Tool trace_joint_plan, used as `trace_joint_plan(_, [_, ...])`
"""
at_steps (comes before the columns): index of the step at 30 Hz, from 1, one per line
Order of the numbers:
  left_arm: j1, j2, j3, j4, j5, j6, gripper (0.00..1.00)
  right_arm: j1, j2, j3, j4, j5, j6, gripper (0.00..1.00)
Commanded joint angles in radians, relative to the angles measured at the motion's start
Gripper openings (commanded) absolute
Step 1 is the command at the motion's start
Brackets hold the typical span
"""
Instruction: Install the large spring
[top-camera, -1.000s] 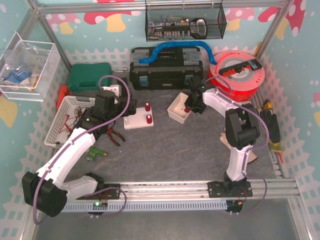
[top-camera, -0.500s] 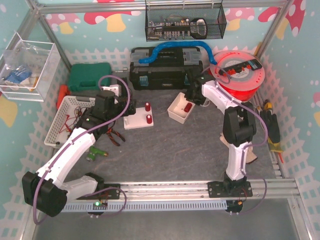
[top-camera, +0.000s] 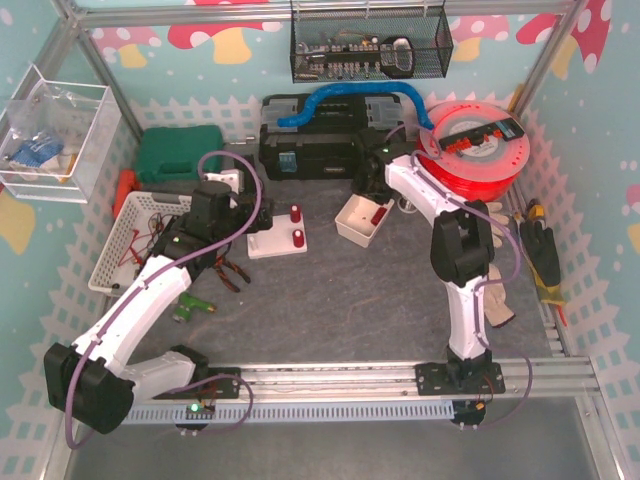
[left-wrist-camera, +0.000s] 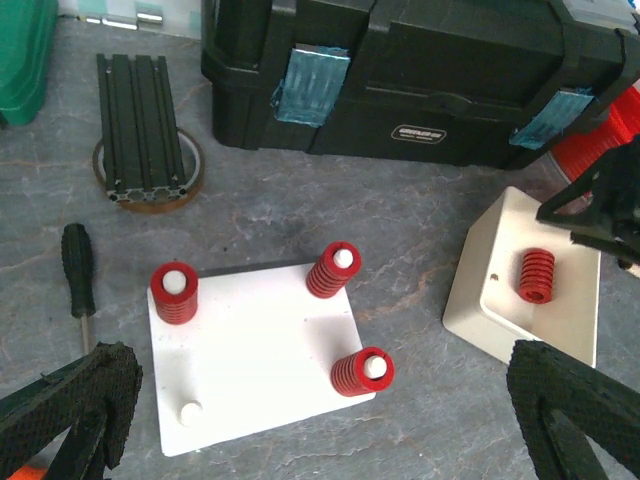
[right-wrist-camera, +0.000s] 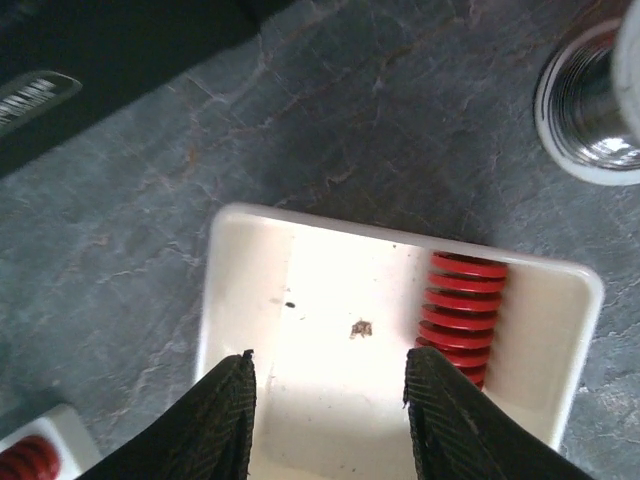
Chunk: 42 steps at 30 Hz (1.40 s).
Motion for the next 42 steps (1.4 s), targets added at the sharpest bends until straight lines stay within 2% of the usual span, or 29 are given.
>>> trace_joint_plan(1, [-0.004, -0.029, -0.018, 0.006, -0.016, 0.020, 0.99, 0.005, 0.055, 0.025, -0.075, 0.048, 0.044, 0.45])
trace_joint_plan(16, [-0.005, -0.044, -0.032, 0.005, -0.030, 0.015, 0.99, 0.004, 0.151, 0.052, -0.135, 0.101, 0.074, 0.48])
trace_joint_plan(29, [-0.004, -0.050, -0.040, 0.007, -0.050, 0.024, 0.99, -0.002, 0.234, 0.111, -0.134, 0.058, 0.084, 0.48])
trace_joint_plan(37, [-0.004, -0.043, -0.034, 0.007, -0.051, 0.018, 0.99, -0.005, 0.239, 0.090, -0.091, 0.044, 0.066, 0.45])
trace_joint_plan(42, [-0.004, -0.039, -0.026, 0.007, -0.057, 0.019, 0.99, -0.009, 0.213, 0.144, -0.065, 0.083, 0.021, 0.46])
